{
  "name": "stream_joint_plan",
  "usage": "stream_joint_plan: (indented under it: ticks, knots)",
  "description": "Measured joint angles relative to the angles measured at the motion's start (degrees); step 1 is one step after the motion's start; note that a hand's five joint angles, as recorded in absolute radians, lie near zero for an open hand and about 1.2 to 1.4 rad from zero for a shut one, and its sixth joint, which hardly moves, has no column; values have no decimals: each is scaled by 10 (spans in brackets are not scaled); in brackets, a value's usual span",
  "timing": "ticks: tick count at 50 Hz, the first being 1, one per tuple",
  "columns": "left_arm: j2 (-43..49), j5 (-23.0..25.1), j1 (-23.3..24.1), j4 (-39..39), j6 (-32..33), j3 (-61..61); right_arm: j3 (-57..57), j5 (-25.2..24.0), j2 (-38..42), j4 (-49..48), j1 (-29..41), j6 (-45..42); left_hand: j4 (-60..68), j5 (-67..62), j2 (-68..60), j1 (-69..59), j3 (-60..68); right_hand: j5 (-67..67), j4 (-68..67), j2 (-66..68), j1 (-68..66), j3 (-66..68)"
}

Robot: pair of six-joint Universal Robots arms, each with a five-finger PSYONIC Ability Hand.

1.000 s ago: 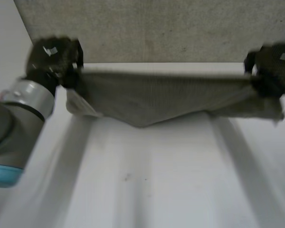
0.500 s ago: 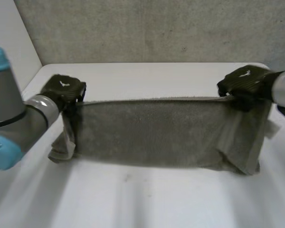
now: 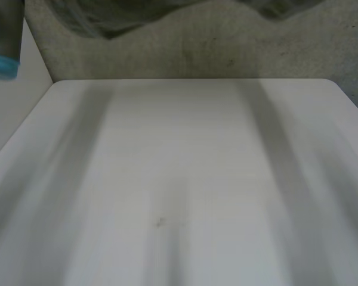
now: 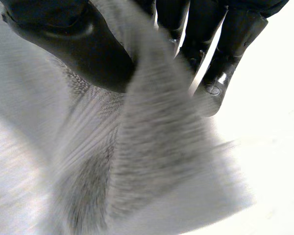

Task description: Fold the towel.

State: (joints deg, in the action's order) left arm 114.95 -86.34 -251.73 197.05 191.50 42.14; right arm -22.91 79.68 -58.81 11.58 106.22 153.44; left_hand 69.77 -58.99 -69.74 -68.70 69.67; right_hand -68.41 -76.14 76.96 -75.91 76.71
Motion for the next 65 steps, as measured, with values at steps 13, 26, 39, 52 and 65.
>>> stream_joint_plan:
  ticks: [13,26,39,52,65]
  knots:
    - [-14,107,-38,15,-6,370,-380,-53,-31,49,-2,-57,0,-2,0,0,0,0,0,0,-1,0]
    - [81,128,-40,105,103,548,-612,-53,1,-73,-4,-121,0,-2,0,-1,0,0,0,0,-1,0]
    - [69,123,-45,107,163,568,-710,-44,-124,-72,-49,-123,-142,135,142,135,-141,0,0,0,-1,0]
    - [85,112,-53,159,156,565,-800,-77,-159,-97,-90,-119,-232,224,232,220,-231,0,0,0,-1,0]
    - [109,105,-54,186,158,557,-795,-89,-160,-105,-132,-84,-280,274,279,268,-278,0,0,0,-1,0]
